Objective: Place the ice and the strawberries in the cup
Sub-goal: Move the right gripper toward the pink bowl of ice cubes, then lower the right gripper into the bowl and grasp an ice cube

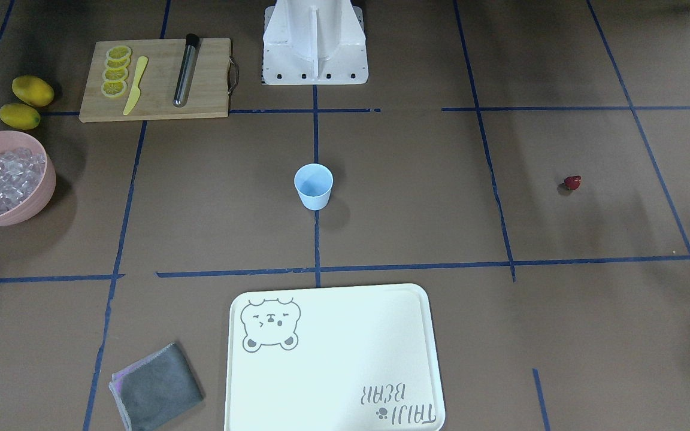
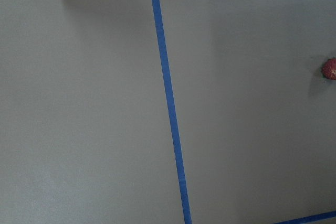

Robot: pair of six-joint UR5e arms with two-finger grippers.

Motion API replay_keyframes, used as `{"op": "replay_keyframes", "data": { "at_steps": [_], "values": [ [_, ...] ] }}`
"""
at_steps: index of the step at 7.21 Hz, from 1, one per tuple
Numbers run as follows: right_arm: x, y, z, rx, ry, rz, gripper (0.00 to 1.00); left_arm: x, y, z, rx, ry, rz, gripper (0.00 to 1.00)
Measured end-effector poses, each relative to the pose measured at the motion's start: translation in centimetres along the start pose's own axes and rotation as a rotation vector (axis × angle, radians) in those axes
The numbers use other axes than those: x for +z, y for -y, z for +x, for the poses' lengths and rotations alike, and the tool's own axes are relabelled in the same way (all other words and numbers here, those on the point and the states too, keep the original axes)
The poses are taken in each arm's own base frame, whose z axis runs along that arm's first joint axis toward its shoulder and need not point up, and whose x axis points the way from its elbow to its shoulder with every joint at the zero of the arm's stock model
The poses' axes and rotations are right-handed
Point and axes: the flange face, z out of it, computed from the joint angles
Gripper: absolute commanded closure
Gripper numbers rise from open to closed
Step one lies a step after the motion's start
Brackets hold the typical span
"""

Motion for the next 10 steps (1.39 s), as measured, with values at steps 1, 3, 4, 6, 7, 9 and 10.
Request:
{"op": "replay_keyframes", "data": {
  "at_steps": [1,3,4,6,7,9,10],
  "values": [
    [0.4,-0.3,-1.2,0.043,0.001,0.018,0.06,0.0,0.0,0.0,0.0,0.0,0.0,0.0],
    [1.7,-0.8,-2.3,0.213,0.023,0.056,0.05,-0.1,0.0,0.1,0.002,0.0,0.002,0.0],
    [2.5,-0.9,-2.4,0.312,0.043,0.072,0.05,-0.1,0.0,0.1,0.003,0.0,0.002,0.0],
    [4.3,-0.9,-3.2,0.469,0.071,0.098,0.05,-0.1,0.1,0.1,0.004,0.001,0.004,0.0],
    [5.4,-0.9,-4.1,0.525,0.071,0.113,0.07,-0.1,0.1,0.2,0.005,0.001,0.004,0.0],
    [6.9,-1.2,-5.6,0.583,0.078,0.138,0.1,-0.2,0.1,0.2,0.006,0.001,0.005,0.0],
    [7.4,-1.3,-5.7,0.594,0.076,0.138,0.12,-0.2,0.1,0.2,0.006,0.001,0.005,0.0]
  ]
}}
